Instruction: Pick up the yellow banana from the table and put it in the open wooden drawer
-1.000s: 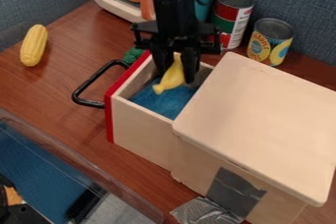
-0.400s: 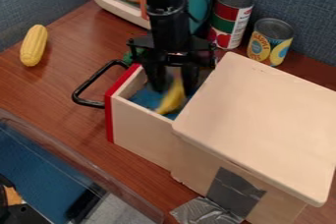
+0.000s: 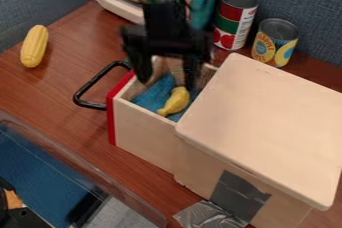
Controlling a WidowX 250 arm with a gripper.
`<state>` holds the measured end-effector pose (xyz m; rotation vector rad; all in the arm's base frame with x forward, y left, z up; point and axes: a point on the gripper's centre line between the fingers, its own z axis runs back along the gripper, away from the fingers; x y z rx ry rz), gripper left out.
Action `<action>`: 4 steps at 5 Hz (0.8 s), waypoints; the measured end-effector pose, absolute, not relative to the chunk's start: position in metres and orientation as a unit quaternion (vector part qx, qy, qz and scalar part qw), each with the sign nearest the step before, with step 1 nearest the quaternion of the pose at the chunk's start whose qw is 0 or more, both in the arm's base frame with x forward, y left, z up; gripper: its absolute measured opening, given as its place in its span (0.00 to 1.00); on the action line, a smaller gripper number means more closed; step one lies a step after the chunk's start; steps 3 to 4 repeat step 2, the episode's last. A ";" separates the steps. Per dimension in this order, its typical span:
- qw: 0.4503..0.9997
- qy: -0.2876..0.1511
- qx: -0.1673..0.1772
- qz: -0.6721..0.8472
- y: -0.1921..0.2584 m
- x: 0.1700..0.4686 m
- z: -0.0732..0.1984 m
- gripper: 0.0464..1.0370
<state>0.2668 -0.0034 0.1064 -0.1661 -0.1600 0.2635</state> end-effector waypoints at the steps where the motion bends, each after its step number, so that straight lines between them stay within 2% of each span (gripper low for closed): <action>1: 0.984 -0.088 -0.060 0.146 0.015 0.256 0.131 0.96; 2: 0.986 -0.081 -0.038 0.143 0.023 0.247 0.144 0.96; 4: 0.986 -0.081 -0.038 0.143 0.023 0.247 0.144 0.96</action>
